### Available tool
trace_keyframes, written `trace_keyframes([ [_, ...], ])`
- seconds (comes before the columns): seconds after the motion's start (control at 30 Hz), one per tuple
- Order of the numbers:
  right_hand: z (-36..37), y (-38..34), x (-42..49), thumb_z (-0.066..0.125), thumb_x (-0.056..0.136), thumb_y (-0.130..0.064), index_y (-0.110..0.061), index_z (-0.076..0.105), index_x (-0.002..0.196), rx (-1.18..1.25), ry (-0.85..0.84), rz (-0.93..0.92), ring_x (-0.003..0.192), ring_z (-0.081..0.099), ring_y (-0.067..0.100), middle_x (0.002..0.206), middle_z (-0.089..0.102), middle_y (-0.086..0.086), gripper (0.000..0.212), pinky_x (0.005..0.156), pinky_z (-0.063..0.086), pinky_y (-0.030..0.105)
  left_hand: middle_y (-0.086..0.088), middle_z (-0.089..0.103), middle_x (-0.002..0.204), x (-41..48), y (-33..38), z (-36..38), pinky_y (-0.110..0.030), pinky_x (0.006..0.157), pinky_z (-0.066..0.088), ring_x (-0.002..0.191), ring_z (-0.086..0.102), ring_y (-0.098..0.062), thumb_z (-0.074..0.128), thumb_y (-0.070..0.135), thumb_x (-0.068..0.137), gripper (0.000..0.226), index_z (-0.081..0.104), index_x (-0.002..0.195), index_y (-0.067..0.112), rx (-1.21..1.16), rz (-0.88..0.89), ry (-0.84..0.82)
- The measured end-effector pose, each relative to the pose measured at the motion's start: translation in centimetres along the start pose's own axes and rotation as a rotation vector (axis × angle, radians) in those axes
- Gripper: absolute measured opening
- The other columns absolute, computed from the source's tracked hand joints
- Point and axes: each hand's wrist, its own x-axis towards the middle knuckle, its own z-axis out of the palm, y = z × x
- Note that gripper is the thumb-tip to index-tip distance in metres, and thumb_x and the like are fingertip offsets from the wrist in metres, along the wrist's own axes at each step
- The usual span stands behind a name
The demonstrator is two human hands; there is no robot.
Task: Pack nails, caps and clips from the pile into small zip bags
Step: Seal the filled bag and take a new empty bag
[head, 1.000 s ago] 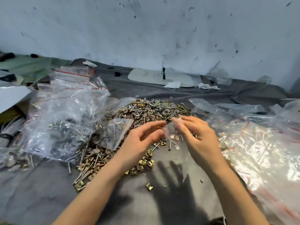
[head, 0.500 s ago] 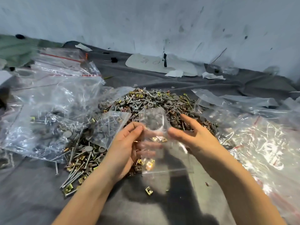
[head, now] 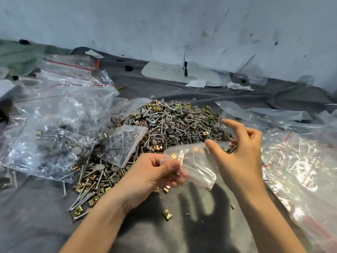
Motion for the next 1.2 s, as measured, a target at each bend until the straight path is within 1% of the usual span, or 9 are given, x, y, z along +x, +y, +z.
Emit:
trace_keyframes([
  [0.07,-0.7,-0.8,0.1,0.074,0.07,-0.044,-0.031,0.069,0.088,0.036,-0.094,-0.075,0.096,0.057,0.012,0.097,0.059,-0.007,0.023,0.085,0.046,0.031,-0.002,0.071,0.065,-0.1,0.2,0.0,-0.015,0.05,0.049,0.054,0.065,-0.008,0.085,0.063,0.047,0.054,0.076,0.062,0.013,0.048,0.017,-0.012],
  [0.13,-1.0,-1.7,-0.2,0.077,0.063,-0.049,-0.022,0.07,0.075,0.18,-0.442,-0.09,0.073,0.062,0.01,0.075,0.066,-0.004,0.03,0.068,0.048,0.028,-0.003,0.07,0.062,-0.1,0.2,-0.2,-0.016,0.049,0.048,0.051,0.064,-0.01,0.084,0.07,0.043,0.061,0.075,0.06,0.013,0.107,0.023,-0.012],
  [0.23,-0.3,-2.0,-1.1,0.084,0.066,-0.031,-0.013,0.064,0.072,0.107,-0.775,-0.127,0.058,0.051,0.008,0.063,0.061,0.003,0.027,0.056,0.043,0.03,-0.003,0.066,0.056,-0.2,0.2,-0.1,-0.018,0.049,0.048,0.049,0.062,-0.011,0.08,0.073,0.047,0.061,0.073,0.058,0.014,0.173,0.052,0.003],
  [0.4,0.0,-2.1,-1.2,0.071,0.081,-0.02,-0.012,0.066,0.065,0.009,-0.711,-0.156,0.05,0.048,0.005,0.056,0.062,0.004,0.019,0.049,0.037,0.027,-0.003,0.061,0.053,-0.3,0.5,0.1,-0.021,0.045,0.049,0.045,0.059,-0.013,0.081,0.063,0.054,0.055,0.068,0.057,0.01,0.164,0.074,0.058],
  [0.6,-0.3,-1.0,-0.5,0.064,0.078,-0.014,-0.01,0.064,0.056,0.009,-0.401,0.061,0.048,0.057,0.011,0.048,0.063,0.004,0.023,0.054,0.046,0.026,-0.004,0.064,0.074,-0.6,1.3,0.6,-0.024,0.049,0.053,0.056,0.068,-0.018,0.068,0.0,0.085,0.023,0.047,0.085,0.008,0.321,0.168,0.228],
  [0.73,0.1,-0.6,-0.6,0.059,0.08,-0.012,-0.007,0.064,0.054,0.058,-0.362,0.114,0.044,0.06,0.013,0.044,0.061,0.005,0.027,0.051,0.044,0.025,0.018,0.053,0.118,-1.2,1.5,1.4,-0.02,0.068,0.054,0.098,0.063,-0.01,0.059,0.007,0.085,0.029,0.061,0.095,0.034,0.852,0.546,0.219],
  [0.83,0.3,-0.4,-0.4,0.058,0.079,-0.011,-0.006,0.062,0.053,0.089,-0.294,0.099,0.044,0.057,0.019,0.042,0.057,0.008,0.026,0.052,0.045,0.034,0.017,0.041,0.14,-1.8,1.4,1.9,-0.024,0.07,0.052,0.107,0.055,-0.011,0.056,0.029,0.082,0.014,0.066,0.092,0.027,0.977,0.632,0.098],
  [0.97,0.2,0.0,-0.1,0.057,0.078,-0.012,-0.004,0.061,0.054,0.104,-0.25,0.07,0.044,0.052,0.021,0.04,0.053,0.009,0.026,0.053,0.047,0.04,0.016,0.05,0.125,-1.8,1.3,2.3,-0.026,0.077,0.049,0.094,0.058,-0.006,0.063,0.053,0.083,0.031,0.064,0.086,0.022,1.042,0.632,0.074],
  [1.2,0.6,1.0,1.0,0.058,0.091,-0.024,-0.009,0.062,0.055,0.23,-0.236,0.11,0.042,0.054,0.017,0.043,0.055,0.004,0.039,0.043,0.04,0.022,0.008,0.062,0.07,-1.1,2.0,1.3,-0.013,0.061,0.042,0.064,0.056,-0.003,0.069,0.028,0.085,0.017,0.066,0.075,0.014,0.875,0.525,0.161],
])
